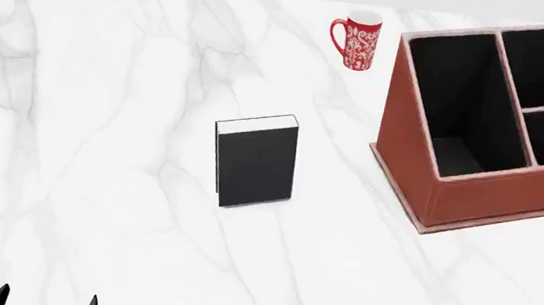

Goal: Pick up the book and place it in the right compartment of the caddy.

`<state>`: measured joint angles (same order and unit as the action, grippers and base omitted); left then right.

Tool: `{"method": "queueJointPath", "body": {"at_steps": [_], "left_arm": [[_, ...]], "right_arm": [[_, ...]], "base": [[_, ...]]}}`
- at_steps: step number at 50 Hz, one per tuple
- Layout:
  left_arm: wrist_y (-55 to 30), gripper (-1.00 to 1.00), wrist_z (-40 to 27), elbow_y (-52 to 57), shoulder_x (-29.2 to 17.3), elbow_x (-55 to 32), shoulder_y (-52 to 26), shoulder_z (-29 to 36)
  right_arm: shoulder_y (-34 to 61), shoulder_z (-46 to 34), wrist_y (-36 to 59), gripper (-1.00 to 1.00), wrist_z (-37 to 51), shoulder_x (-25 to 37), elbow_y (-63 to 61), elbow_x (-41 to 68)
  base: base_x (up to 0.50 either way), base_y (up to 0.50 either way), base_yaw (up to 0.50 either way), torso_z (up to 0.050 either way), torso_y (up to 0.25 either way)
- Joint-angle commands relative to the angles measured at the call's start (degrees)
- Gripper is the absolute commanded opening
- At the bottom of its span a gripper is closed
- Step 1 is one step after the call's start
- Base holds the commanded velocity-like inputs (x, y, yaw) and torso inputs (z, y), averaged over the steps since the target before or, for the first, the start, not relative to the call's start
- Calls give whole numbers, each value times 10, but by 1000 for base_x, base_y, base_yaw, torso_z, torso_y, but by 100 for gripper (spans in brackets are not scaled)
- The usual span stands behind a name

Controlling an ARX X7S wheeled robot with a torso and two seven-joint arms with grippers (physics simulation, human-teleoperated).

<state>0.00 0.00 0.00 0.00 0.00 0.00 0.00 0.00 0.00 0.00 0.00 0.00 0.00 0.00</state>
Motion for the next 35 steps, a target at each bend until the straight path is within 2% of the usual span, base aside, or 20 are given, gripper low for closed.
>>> {"method": "queueJointPath", "body": {"at_steps": [1,13,35], "left_arm": [[-1,100,-10,0,-9,-9,-1,10],[0,100,-33,1,-28,-27,0,33],[2,100,-54,-1,-46,-46,-2,53]], "right_arm": [[-2,-12,5,100,15,8,-6,7],[-6,-36,12,100,23,30,-17,37],[-3,-51,20,100,46,47,-21,57]], "base": [[0,0,0,0,0],[0,-26,0,0,0],[2,-500,0,0,0]]}}
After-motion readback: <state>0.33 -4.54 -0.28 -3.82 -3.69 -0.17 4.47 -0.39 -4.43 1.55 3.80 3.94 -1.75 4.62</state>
